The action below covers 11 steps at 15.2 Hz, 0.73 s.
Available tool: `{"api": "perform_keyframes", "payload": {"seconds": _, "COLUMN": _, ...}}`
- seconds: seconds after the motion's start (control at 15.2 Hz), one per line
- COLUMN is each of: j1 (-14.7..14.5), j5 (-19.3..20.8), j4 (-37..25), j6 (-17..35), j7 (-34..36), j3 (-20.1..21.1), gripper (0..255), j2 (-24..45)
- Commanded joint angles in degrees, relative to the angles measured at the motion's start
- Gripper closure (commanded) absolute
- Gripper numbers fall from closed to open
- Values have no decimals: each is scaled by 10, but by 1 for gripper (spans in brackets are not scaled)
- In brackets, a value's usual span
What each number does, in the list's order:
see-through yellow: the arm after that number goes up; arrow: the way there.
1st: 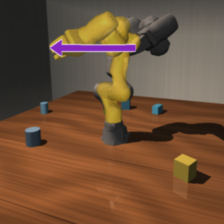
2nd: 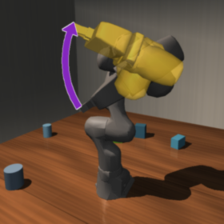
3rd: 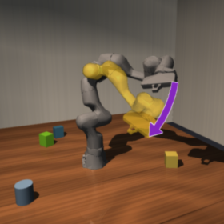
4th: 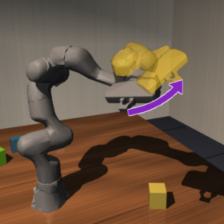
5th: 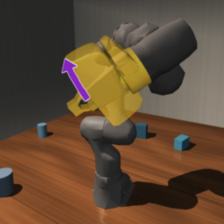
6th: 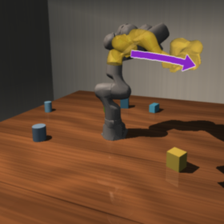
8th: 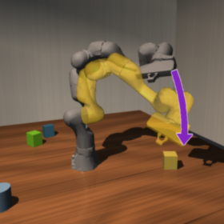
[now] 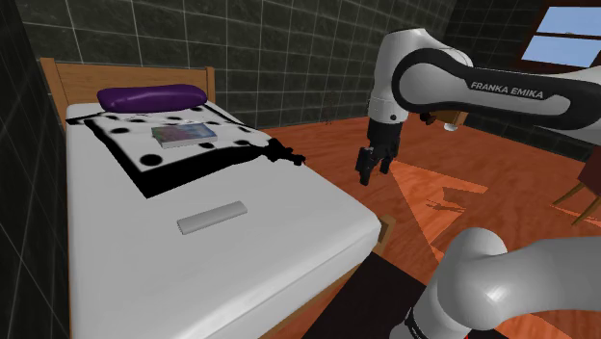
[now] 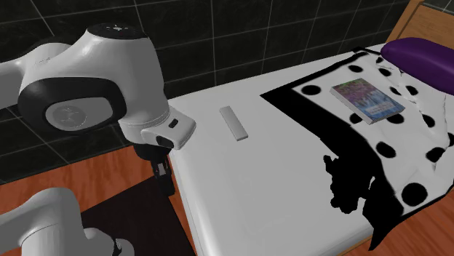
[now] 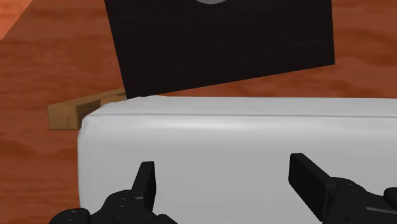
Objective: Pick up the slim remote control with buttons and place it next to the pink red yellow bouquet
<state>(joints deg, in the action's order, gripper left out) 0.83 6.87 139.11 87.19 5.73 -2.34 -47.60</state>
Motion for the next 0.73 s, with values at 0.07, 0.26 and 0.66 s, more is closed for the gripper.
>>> {"api": "perform_keyframes", "payload": {"seconds": 0.07, "j1": -6, "j5": 3, "j4": -2, "j6": 18, "j7": -16, "j3": -6, "gripper": 0, "j2": 19}}
{"api": "perform_keyframes", "payload": {"seconds": 0.26, "j1": -24, "j5": 10, "j4": -14, "j6": 71, "j7": -64, "j3": -21, "gripper": 0, "j2": 77}}
{"api": "perform_keyframes", "payload": {"seconds": 0.66, "j1": -61, "j5": 12, "j4": -54, "j6": 162, "j7": -159, "j3": -45, "gripper": 0, "j2": 199}}
